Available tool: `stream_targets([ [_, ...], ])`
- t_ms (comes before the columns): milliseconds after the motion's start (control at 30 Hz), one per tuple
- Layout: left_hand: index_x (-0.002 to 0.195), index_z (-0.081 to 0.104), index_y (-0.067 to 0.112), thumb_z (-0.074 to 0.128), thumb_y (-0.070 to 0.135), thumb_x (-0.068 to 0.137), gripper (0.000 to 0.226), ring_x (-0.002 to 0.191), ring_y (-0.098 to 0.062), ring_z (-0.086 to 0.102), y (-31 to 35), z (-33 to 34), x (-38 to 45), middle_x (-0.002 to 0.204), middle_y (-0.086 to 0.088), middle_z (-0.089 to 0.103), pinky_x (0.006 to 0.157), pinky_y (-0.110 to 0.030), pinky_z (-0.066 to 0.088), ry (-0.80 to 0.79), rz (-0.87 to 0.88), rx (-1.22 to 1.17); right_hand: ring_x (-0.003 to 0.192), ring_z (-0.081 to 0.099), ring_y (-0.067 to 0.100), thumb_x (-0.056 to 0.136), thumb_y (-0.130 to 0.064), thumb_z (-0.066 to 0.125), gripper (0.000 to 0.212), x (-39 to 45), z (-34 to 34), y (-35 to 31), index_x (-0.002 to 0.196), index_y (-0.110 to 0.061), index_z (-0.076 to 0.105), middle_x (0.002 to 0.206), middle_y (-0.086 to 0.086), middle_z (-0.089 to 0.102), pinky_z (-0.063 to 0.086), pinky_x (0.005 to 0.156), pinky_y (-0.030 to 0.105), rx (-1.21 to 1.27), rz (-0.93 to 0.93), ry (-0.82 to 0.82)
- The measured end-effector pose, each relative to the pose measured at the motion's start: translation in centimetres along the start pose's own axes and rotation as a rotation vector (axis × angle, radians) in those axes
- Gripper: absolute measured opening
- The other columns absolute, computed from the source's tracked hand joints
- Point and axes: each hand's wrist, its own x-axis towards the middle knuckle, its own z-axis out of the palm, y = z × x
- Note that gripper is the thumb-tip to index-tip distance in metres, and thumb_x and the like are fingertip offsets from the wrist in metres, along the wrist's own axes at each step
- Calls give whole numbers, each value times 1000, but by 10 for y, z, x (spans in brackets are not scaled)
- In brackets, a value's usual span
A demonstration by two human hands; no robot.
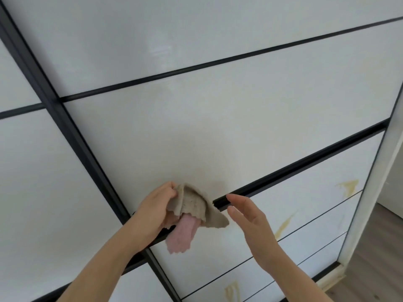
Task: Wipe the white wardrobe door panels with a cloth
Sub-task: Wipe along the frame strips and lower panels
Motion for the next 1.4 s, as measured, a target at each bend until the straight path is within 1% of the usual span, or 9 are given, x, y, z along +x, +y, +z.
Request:
stream_targets([
  [133, 98, 58, 7, 36, 13, 103, 23, 75, -21, 54, 9, 6, 0, 83, -10, 57, 67, -31, 47, -99, -110, -121, 128, 59, 10, 85, -62, 65, 61, 2, 4, 4, 140, -41, 55, 131, -9, 68, 41, 112, 34, 30, 113, -332],
  [267, 88, 66, 7, 49, 15, 102, 23, 80, -24, 59, 6, 8, 0, 86, -12, 64, 76, -36, 49, -123, -136, 11, 102, 69, 24, 94, -34, 61, 26, -2, -1, 3, 110, -20, 76, 108, 8, 75, 54, 96, 35, 56, 21, -307],
  [500, 86, 75, 15, 62, 27, 99, 22, 78, -20, 69, 2, 12, 3, 86, -9, 75, 76, -35, 54, -59, -148, 148, 93, 69, 18, 95, -35, 63, 23, -8, 1, 5, 111, -21, 72, 102, 1, 74, 54, 78, 30, -50, 15, -399],
  [667, 90, 72, 31, 58, 44, 98, 20, 84, -6, 70, -2, 7, 8, 90, 9, 75, 90, -34, 54, 76, -60, 445, 102, 64, 31, 95, -25, 61, 38, -8, -9, 5, 122, 2, 66, 112, 18, 68, 54, 86, 39, 391, 144, -413],
  [800, 100, 69, 29, 57, 46, 96, 21, 98, 2, 65, 2, 24, -11, 105, 16, 71, 88, -19, 46, -93, 123, 484, 102, 67, 31, 97, -24, 58, 38, -4, -8, 2, 123, 4, 62, 114, 20, 69, 56, 84, 40, 454, 148, -420],
  [1067, 104, 68, 16, 64, 20, 98, 8, 85, -13, 68, -11, 28, 1, 92, 3, 72, 80, -33, 56, -329, 37, 364, 88, 68, 14, 90, -34, 78, 22, 9, -14, -8, 101, -16, 71, 96, 2, 73, 54, 78, 31, 4, -116, -107],
  [1167, 109, 65, 15, 59, 16, 101, 10, 89, -19, 70, -11, 30, 7, 101, -2, 71, 79, -35, 58, -312, 29, 316, 120, 66, 25, 83, -40, 79, 61, 13, -14, 3, 135, -19, 55, 127, 6, 69, 53, 99, 44, 184, 69, -376],
  [1233, 107, 63, 26, 63, 22, 98, 11, 91, -15, 69, -13, 27, 13, 103, 4, 70, 84, -39, 58, -159, 143, 566, 117, 65, 39, 85, -33, 78, 53, 13, -12, 14, 130, -11, 62, 125, 18, 69, 52, 99, 54, 185, 155, -463],
  [1400, 113, 55, 39, 53, 26, 100, 19, 91, 3, 57, -14, 6, 2, 105, 23, 58, 79, -21, 49, 147, 424, 932, 68, 57, 20, 89, -10, 74, 20, 22, -12, 32, 84, -24, 60, 79, 11, 61, 47, 59, 34, -269, -229, 97],
])
